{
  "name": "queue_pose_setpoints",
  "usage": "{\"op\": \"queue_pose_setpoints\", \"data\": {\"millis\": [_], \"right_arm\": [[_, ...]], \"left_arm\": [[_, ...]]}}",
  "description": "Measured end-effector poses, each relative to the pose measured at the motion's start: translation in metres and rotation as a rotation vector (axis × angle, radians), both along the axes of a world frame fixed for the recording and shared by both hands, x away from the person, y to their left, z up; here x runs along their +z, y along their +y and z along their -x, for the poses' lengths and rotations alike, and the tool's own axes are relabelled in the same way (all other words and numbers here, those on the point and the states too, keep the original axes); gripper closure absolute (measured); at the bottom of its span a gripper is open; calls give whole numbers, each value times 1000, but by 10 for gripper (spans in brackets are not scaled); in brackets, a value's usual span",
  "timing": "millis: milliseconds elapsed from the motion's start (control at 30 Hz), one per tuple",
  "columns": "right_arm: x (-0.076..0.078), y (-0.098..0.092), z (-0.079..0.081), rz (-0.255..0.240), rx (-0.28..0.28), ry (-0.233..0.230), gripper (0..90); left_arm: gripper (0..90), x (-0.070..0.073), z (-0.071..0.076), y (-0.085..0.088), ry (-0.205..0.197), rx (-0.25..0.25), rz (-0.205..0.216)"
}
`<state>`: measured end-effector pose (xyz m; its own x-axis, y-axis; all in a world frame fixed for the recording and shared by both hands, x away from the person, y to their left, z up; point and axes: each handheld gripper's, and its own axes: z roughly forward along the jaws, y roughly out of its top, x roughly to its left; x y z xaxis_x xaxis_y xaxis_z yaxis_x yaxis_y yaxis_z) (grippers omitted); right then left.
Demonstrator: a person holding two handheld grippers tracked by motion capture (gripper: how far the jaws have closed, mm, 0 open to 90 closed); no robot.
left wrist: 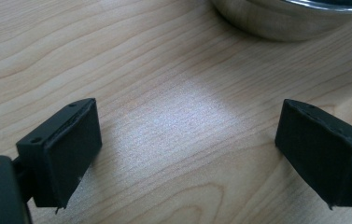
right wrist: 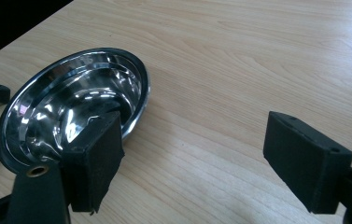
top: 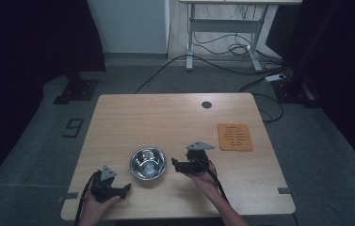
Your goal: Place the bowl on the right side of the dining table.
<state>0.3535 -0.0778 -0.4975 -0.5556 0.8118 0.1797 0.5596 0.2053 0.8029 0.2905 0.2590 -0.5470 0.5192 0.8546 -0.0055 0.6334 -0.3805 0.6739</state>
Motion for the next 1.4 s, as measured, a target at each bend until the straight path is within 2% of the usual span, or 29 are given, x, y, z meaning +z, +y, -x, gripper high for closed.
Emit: {"op": "queue_pose_setpoints", "data": {"millis": [433, 767, 1000, 1400], "right_arm": [[-5, 15, -6, 14, 32, 2, 204], [-11, 34, -7, 25, 59, 10, 206], [-18, 48, -10, 12, 70, 26, 208], [-33, 65, -19, 49, 66, 66, 226]], "left_arm": [[68, 0, 0, 0, -1, 0, 0], [71, 0, 0, 0, -1, 2, 0], [71, 0, 0, 0, -1, 2, 0], [71, 0, 0, 0, -1, 2, 0]]}}
